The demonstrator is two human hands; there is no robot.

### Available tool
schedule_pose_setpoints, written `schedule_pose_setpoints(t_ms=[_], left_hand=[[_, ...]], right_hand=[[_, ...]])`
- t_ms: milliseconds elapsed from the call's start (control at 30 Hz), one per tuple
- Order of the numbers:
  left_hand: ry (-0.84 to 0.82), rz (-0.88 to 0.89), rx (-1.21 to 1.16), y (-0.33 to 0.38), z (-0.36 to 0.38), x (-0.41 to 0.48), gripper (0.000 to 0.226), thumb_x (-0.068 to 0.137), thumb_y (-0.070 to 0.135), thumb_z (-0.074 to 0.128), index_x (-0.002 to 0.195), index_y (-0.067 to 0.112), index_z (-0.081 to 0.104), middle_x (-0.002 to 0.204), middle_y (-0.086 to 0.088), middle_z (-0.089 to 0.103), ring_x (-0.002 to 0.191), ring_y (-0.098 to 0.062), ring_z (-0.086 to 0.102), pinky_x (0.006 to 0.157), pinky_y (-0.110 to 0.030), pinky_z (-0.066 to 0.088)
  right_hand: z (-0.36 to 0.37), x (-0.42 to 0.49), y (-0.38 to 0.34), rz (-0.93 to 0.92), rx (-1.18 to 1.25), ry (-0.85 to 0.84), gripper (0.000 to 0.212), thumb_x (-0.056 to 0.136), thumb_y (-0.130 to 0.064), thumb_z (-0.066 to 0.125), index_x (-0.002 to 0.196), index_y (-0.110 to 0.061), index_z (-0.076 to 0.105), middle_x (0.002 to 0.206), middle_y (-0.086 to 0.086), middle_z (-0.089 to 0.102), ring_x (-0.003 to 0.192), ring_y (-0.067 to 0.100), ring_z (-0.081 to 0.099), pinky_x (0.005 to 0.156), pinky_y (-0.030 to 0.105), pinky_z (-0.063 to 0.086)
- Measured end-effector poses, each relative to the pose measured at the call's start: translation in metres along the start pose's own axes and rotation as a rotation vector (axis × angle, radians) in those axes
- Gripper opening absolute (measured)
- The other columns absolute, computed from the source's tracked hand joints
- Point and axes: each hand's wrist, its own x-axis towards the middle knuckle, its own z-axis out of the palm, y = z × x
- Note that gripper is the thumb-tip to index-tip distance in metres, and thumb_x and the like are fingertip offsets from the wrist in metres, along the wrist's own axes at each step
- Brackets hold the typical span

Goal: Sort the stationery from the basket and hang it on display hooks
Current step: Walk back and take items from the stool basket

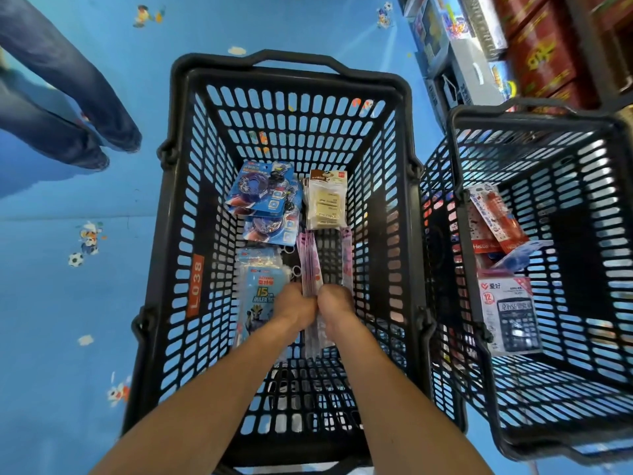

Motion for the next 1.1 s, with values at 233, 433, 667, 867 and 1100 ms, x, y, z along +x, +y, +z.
schedule_pose_setpoints(t_ms=[233, 433, 667, 867, 1100], left_hand=[[0.03, 0.012, 0.007, 0.004, 0.005, 0.002, 0.021, 0.094, 0.035, 0.07, 0.1, 0.017, 0.077, 0.101, -0.01, 0.077, 0.094, -0.028, 0.073, 0.086, -0.045, 0.062], [-0.02, 0.035, 0.036, 0.007, 0.006, -0.001, 0.025, 0.094, 0.043, 0.067, 0.102, 0.02, 0.074, 0.099, -0.005, 0.076, 0.093, -0.024, 0.072, 0.086, -0.042, 0.062], [-0.155, -0.019, 0.07, -0.009, 0.015, 0.016, 0.062, 0.088, 0.064, 0.051, 0.128, 0.017, 0.045, 0.123, -0.013, 0.061, 0.108, -0.033, 0.065, 0.091, -0.053, 0.059], [-0.078, -0.016, -0.039, 0.012, -0.012, -0.005, 0.035, 0.098, 0.032, 0.059, 0.119, 0.005, 0.05, 0.102, -0.01, 0.067, 0.086, -0.022, 0.069, 0.069, -0.041, 0.063], [-0.04, 0.006, 0.114, 0.003, -0.016, 0.0, 0.034, 0.093, 0.005, 0.05, 0.126, 0.0, 0.045, 0.108, -0.013, 0.058, 0.095, -0.028, 0.06, 0.078, -0.039, 0.055]], right_hand=[[-0.002, -0.004, 0.0, 0.048, 0.105, -0.031, 0.024, 0.091, -0.021, 0.054, 0.099, -0.012, 0.074, 0.107, 0.014, 0.075, 0.092, 0.032, 0.072, 0.081, 0.043, 0.063], [0.0, -0.005, 0.004, 0.074, 0.246, -0.076, 0.044, 0.093, -0.047, 0.045, 0.104, -0.016, 0.076, 0.106, 0.009, 0.077, 0.093, 0.024, 0.073, 0.088, 0.043, 0.061], [-0.005, -0.022, -0.006, 0.15, 0.26, -0.162, 0.059, 0.084, -0.062, 0.038, 0.11, -0.021, 0.071, 0.111, 0.009, 0.074, 0.099, 0.029, 0.069, 0.081, 0.045, 0.06], [-0.013, -0.042, -0.016, 0.075, 0.221, -0.214, 0.049, 0.104, -0.041, 0.027, 0.107, -0.012, 0.066, 0.113, 0.018, 0.071, 0.097, 0.027, 0.067, 0.08, 0.042, 0.059], [-0.024, -0.033, 0.001, -0.479, -1.139, 0.027, 0.032, 0.095, -0.014, 0.061, 0.127, -0.008, 0.061, 0.13, 0.012, 0.058, 0.124, 0.032, 0.053, 0.089, 0.037, 0.05]])
